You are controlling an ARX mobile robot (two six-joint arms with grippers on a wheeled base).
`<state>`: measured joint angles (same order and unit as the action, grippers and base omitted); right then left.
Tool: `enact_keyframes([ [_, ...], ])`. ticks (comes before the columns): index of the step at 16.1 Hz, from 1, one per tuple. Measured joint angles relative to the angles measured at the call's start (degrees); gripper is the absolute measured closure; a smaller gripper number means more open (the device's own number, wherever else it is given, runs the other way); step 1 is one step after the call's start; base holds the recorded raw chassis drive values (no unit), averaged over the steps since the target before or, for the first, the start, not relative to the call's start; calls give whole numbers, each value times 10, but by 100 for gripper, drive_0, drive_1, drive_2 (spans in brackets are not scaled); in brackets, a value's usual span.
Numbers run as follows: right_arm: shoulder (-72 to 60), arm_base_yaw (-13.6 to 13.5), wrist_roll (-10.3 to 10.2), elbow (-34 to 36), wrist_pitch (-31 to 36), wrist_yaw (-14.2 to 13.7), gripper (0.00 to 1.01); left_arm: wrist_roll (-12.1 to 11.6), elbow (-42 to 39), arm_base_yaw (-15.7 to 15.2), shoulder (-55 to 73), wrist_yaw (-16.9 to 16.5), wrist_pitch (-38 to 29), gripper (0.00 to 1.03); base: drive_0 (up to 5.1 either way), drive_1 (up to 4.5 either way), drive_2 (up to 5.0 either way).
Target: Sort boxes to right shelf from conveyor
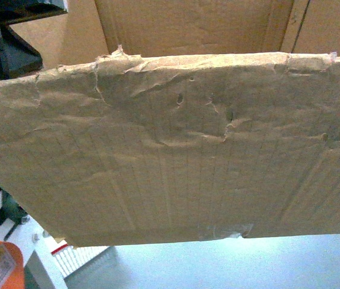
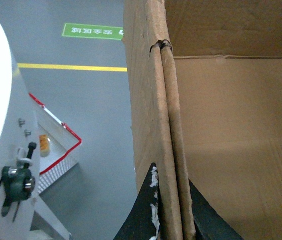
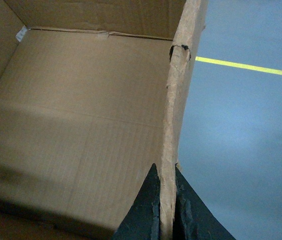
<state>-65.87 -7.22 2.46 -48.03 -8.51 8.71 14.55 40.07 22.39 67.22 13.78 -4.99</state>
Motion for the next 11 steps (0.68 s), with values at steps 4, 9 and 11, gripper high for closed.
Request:
enact_keyframes([
  [4, 0, 1, 0, 0, 0, 0, 99, 0, 0, 0, 0, 0, 0, 100, 372, -420, -236],
  [9, 0, 2, 0, 0, -3, 0, 99, 0, 0, 5, 0, -1, -1, 100, 92, -175, -67],
  [11, 0, 1, 0, 0, -2, 0, 99, 0, 0, 4, 0, 2, 2, 100, 5, 5, 5],
])
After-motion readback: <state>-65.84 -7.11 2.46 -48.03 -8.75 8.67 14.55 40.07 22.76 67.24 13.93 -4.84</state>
